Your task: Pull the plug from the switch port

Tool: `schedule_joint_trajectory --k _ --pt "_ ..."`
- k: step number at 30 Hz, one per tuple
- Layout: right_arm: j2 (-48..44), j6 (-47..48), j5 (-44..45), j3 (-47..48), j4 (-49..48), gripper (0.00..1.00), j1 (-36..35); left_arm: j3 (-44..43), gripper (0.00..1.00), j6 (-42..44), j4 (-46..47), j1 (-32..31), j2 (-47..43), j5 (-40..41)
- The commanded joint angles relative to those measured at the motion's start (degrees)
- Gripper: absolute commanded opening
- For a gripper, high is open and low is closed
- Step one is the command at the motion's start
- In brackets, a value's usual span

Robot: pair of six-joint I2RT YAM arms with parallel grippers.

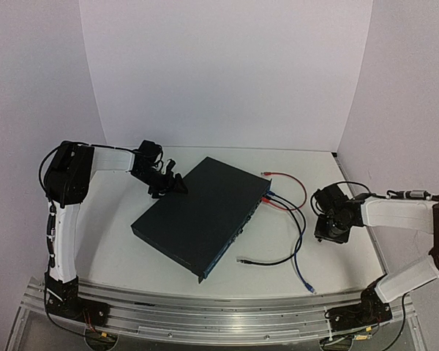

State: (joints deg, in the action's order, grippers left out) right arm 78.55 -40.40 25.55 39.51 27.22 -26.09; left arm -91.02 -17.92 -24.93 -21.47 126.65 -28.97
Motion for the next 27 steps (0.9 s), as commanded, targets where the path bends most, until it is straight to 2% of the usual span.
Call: schedule_joint_trajectory --k 1,3,6,10,12,15,17,22,27 --pt "-4.1 3.2 -0.4 1.4 1.0 0.56 -0.3 2.3 0.82 1.5 -1.6 -0.7 1.6 5.6" --pt "-3.9 9.7 -3.1 3.4 0.4 0.62 -0.2 2.3 0.82 1.6 -1.6 -0.7 1.6 5.3" --pt "-0.9 22.2 -10.6 7.9 -2.0 0.65 -1.1 2.1 0.82 1.7 -1.6 -0.7 1.8 5.0" --pt "5.5 40.4 -26.0 12.2 -9.3 0.66 -3.9 1.6 0.82 1.3 -1.5 -0.7 2.4 4.2" --pt "9.7 46.3 -34.6 14.5 -12.3 0.66 -4.6 1.5 0.82 1.3 -1.5 -0.7 2.5 4.1" --pt "16.5 50.4 -41.7 18.9 -14.7 0.64 -5.2 1.4 0.82 1.2 -1.7 -0.7 2.4 4.1" --pt "20.2 52.5 -43.4 21.7 -15.7 0.61 -5.7 1.3 0.82 1.1 -1.9 -0.7 2.5 4.3" --pt "27.5 54.1 -43.7 25.7 -19.4 0.52 -6.0 1.4 0.82 1.0 -2.4 -0.7 2.1 4.6" --pt "30.2 54.6 -43.4 27.2 -20.0 0.43 -6.3 1.6 0.82 1.1 -2.2 -0.7 2.2 4.8"
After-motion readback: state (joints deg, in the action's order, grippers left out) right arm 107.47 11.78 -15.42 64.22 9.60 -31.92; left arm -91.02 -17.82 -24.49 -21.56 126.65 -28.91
